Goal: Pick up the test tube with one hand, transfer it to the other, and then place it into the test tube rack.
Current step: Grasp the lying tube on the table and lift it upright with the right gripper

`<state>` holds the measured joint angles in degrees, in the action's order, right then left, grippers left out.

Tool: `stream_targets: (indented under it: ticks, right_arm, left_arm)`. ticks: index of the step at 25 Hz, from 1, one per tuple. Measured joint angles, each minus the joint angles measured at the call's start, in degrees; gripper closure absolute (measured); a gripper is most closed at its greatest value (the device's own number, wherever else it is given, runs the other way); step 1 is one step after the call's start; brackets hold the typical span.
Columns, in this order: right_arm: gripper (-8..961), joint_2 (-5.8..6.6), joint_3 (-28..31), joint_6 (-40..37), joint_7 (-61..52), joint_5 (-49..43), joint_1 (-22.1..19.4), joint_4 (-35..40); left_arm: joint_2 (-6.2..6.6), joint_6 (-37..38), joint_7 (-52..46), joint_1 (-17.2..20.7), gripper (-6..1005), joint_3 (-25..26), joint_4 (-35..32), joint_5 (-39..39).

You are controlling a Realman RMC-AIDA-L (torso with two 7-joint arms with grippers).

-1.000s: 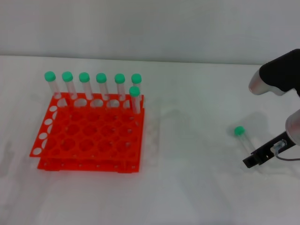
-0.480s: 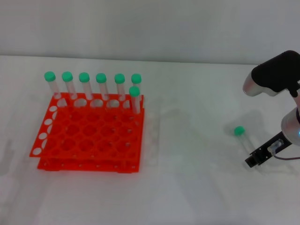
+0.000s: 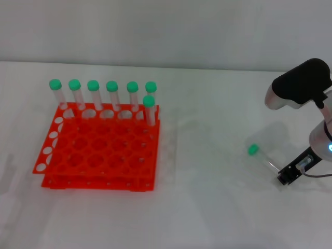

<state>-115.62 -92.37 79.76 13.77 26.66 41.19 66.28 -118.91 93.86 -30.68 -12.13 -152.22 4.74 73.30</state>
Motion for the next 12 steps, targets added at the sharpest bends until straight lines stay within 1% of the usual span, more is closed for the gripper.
stream_targets:
  ticks: [1,9,12]
  right_arm:
    - [718,0.03,0.0,0.02,0.0,0.0,0.11,-0.14]
    - [732,0.06,-1.23,0.06,0.19,-0.55,1.73,-2.92]
    - [738,0.05,-1.63,0.05,0.2,-0.73,1.8,-2.88]
  left_arm:
    - [0.0,0.0,-0.02,0.0,284,0.0,0.0,0.0]
    - [0.0,0.0,-0.23,0.01,285,-0.03,0.0,-0.06]
    - [0.0,0.0,-0.29,0.0,286,-0.07,-0.01,-0.48]
